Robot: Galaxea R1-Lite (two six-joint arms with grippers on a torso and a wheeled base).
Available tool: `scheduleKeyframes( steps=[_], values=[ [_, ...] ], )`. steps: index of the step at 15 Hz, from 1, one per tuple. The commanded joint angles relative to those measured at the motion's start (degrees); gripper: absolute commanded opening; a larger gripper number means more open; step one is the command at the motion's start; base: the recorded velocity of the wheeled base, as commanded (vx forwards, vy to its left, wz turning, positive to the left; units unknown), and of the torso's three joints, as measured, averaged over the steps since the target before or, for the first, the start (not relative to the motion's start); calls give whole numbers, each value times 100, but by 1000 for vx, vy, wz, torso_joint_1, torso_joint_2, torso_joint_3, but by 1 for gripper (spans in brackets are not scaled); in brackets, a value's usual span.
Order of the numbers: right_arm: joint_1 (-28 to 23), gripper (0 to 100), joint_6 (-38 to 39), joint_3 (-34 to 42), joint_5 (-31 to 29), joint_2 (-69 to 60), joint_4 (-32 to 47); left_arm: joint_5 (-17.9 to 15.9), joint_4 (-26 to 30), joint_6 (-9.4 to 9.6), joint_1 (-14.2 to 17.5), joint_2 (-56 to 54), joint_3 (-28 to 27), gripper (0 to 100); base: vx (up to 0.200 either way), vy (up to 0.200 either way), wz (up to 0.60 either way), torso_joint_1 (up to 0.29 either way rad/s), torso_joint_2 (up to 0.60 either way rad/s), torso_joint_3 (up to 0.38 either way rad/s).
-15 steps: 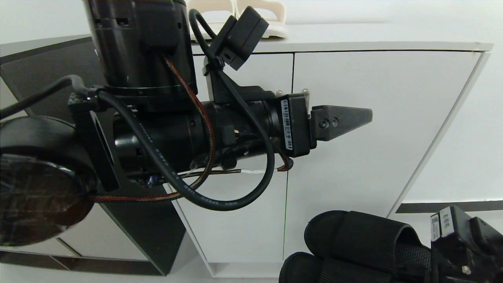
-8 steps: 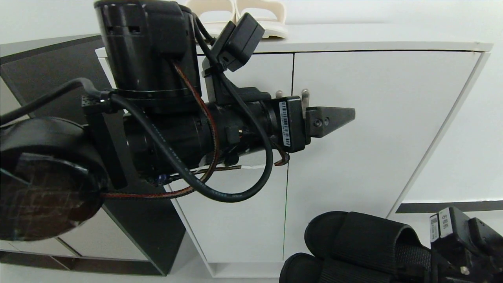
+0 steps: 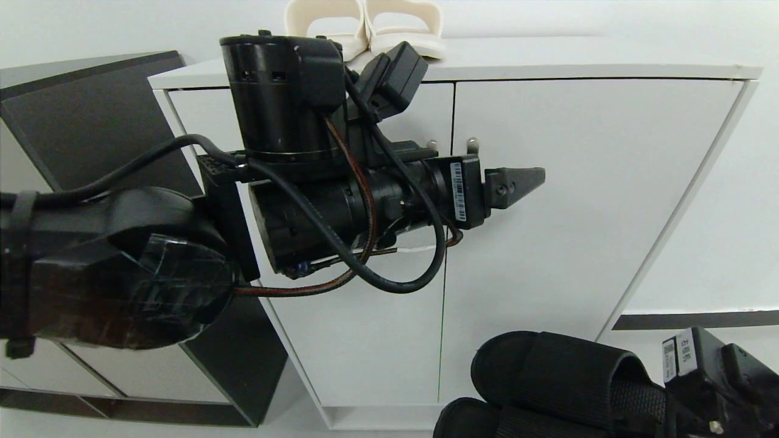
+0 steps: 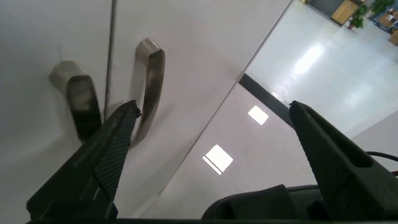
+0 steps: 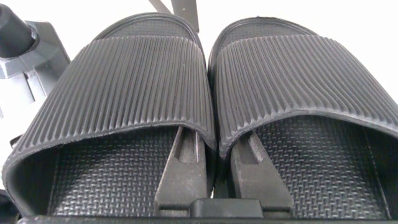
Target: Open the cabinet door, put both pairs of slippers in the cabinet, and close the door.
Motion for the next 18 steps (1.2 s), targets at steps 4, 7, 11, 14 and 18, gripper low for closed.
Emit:
scheduleKeyframes(
  steps=[4,7,11,14,18],
  values=[
    [136,0,-12,102,2,-21,5,-8,-8,-22,24,322,-231,100,0,0,0,0,0,0],
    [250,0,-3,137,2,-21,23,-8,-8,-66,24,322,-240,0,0,0,0,0,0,0],
    [505,0,14,304,177,-136,155,-17,-8,-66,24,208,-213,0,0,0,0,0,0,0],
    [523,0,14,436,661,-399,164,-219,-8,-66,-55,-143,191,0,0,0,0,0,0,0],
    [523,0,5,462,863,-461,164,-298,-8,-48,-292,-767,709,0,0,0,0,0,0,0]
  ],
)
